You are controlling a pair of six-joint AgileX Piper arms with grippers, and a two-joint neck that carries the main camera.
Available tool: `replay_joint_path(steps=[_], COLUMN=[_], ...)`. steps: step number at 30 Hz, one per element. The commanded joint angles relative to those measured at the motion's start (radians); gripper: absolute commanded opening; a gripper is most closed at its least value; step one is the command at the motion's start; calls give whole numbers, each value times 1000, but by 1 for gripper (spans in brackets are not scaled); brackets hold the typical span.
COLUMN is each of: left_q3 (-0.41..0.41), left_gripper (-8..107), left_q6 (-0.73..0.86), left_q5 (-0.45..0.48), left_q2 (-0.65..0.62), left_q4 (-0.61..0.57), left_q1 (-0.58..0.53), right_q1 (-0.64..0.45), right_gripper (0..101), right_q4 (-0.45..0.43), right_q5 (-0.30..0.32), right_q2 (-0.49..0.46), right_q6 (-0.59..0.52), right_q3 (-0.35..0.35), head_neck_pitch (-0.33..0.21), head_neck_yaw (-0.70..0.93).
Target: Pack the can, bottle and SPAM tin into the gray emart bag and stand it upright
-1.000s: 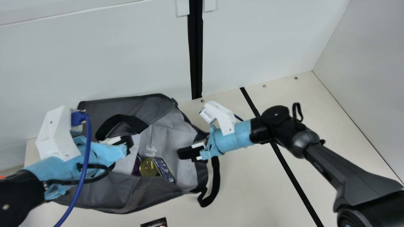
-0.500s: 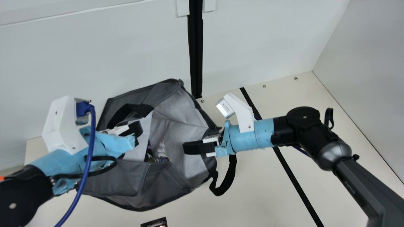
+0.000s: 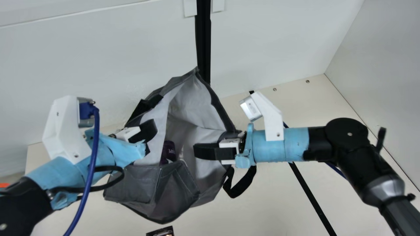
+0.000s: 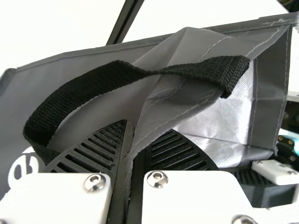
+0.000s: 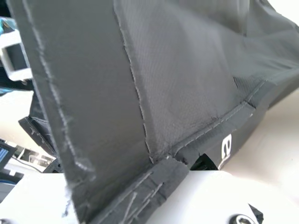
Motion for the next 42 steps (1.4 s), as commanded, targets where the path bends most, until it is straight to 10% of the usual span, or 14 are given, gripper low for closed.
replay_joint_path(steps=[1, 26, 42], left_q3=[2, -49, -208], left_gripper=[-8, -8, -8], left_q6=[30, 210, 172], left_q5=[6, 294, 575], left_q2=[-11, -198, -222], left_q4=[-24, -158, -111], left_q1=[7, 136, 145], right_q1=[-10, -97, -67], right_gripper=[0, 0, 0], right_q4=[9, -27, -299], right_q5=[-5, -5, -5], right_q2=[-30, -329, -446], right_q6=[26, 369, 661], right_q3=[-5, -169, -270], head_neck_pitch=[-23, -23, -23], head_neck_yaw=[-2, -2, -2])
